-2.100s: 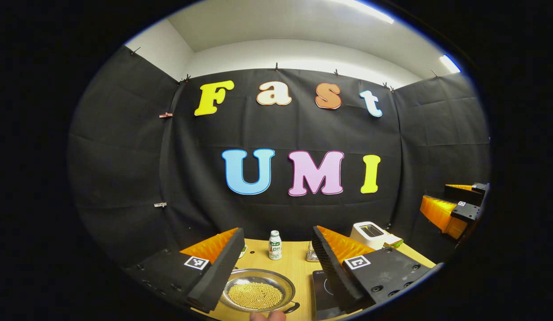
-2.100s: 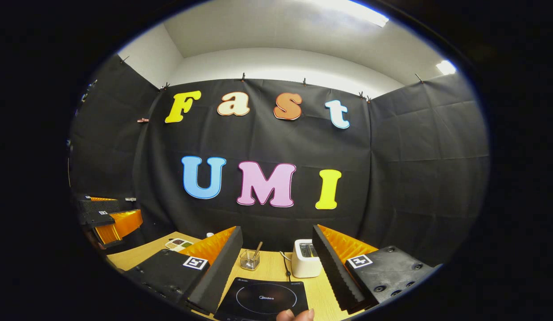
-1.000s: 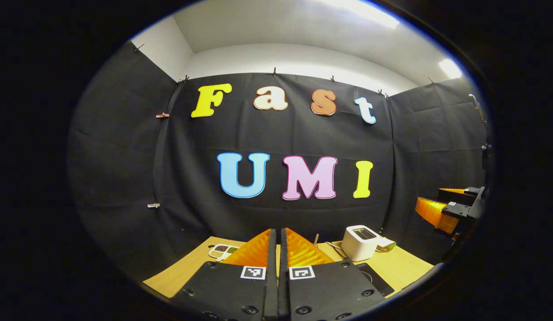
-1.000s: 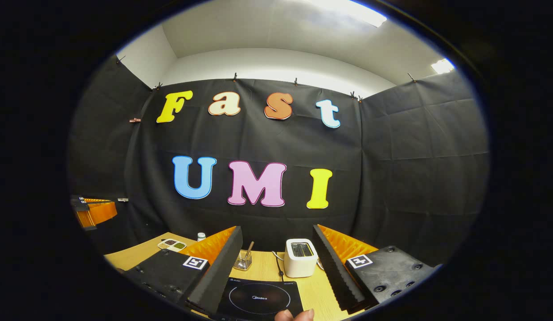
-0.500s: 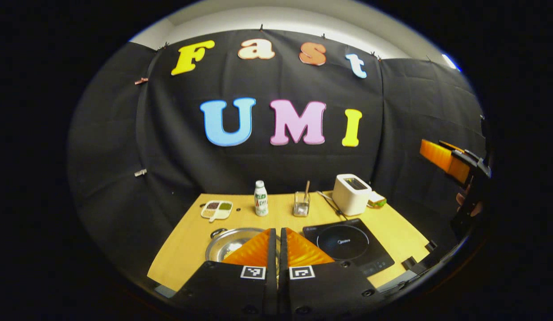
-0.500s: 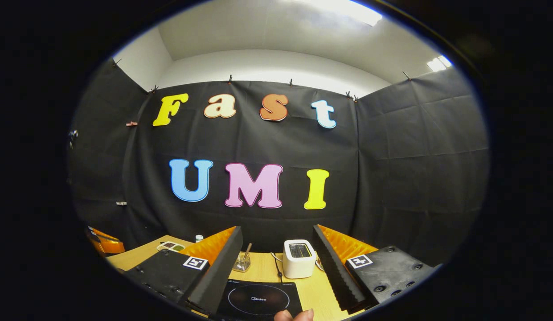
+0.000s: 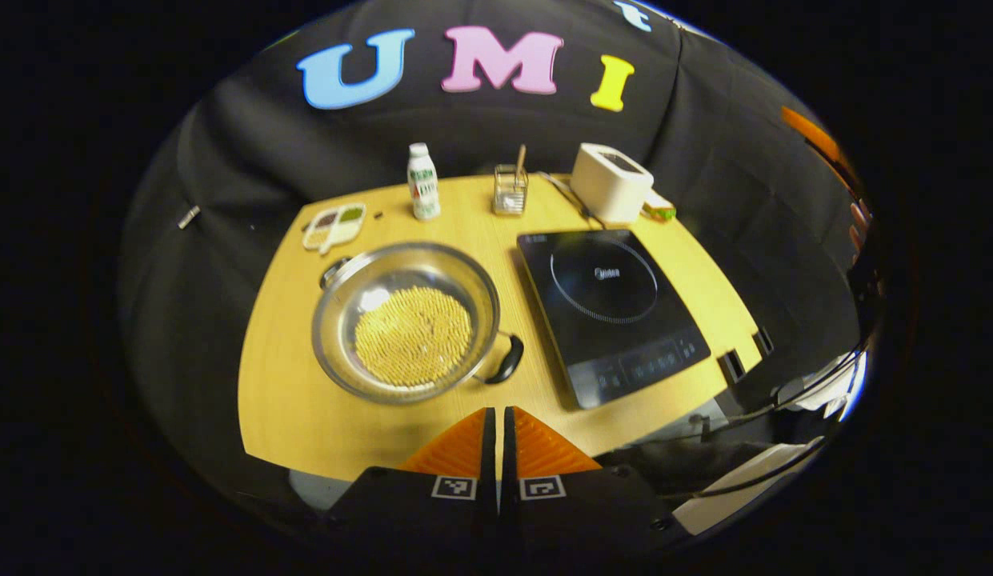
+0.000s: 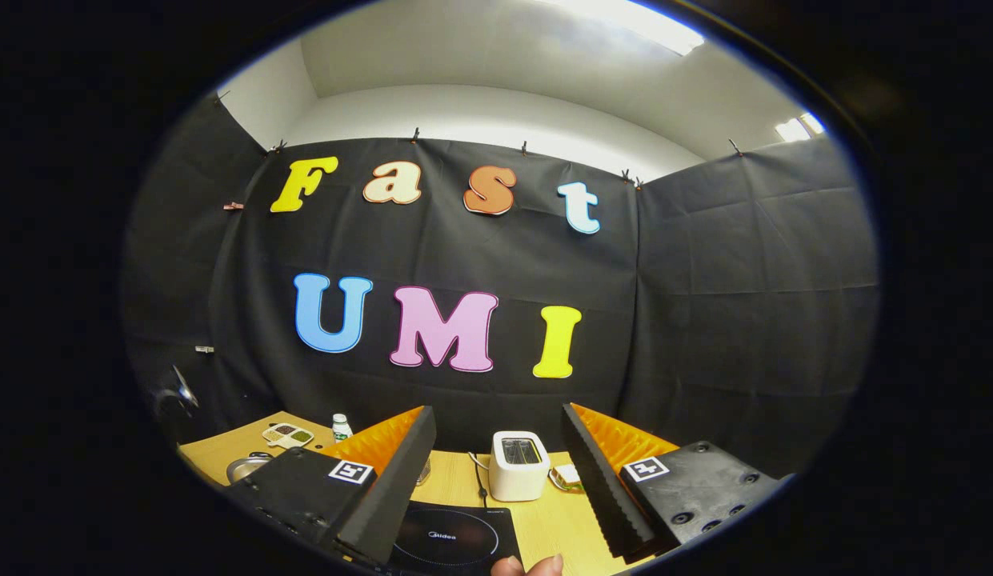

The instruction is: First push the handle of the pot to place it horizontally, then grasp the pot with both hands and set it on the induction cooktop.

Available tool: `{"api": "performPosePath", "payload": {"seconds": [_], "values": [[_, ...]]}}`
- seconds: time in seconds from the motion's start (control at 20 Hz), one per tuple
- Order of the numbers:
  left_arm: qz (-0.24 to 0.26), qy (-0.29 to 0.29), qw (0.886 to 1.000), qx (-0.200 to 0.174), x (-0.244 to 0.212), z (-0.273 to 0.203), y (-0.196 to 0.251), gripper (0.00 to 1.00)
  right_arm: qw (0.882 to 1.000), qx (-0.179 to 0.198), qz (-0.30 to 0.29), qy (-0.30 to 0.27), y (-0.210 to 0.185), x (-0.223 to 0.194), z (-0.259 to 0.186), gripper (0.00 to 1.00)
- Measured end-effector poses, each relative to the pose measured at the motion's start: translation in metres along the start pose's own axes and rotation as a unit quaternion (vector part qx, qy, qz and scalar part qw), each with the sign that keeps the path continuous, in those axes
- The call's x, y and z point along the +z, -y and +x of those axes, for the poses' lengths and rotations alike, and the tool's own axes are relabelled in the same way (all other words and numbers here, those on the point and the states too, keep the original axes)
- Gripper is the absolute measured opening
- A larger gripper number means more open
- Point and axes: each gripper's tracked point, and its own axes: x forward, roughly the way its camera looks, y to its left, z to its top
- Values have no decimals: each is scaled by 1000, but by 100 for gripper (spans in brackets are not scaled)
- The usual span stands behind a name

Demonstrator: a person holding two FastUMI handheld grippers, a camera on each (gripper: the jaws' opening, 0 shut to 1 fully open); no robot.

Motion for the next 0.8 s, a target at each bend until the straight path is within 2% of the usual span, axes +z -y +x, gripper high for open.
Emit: {"api": "performPosePath", "payload": {"seconds": [0.2,0.4,0.8], "values": [[0,-84,996,-6,-27,41,-10,6,1000,0,0,-4,4,-3,-1,98],[-3,-130,991,-4,-40,72,-19,5,1000,-10,-2,-11,14,-8,-3,98],[-18,-148,988,31,-24,117,-38,5,999,-20,-11,-23,26,-16,-7,98]]}}
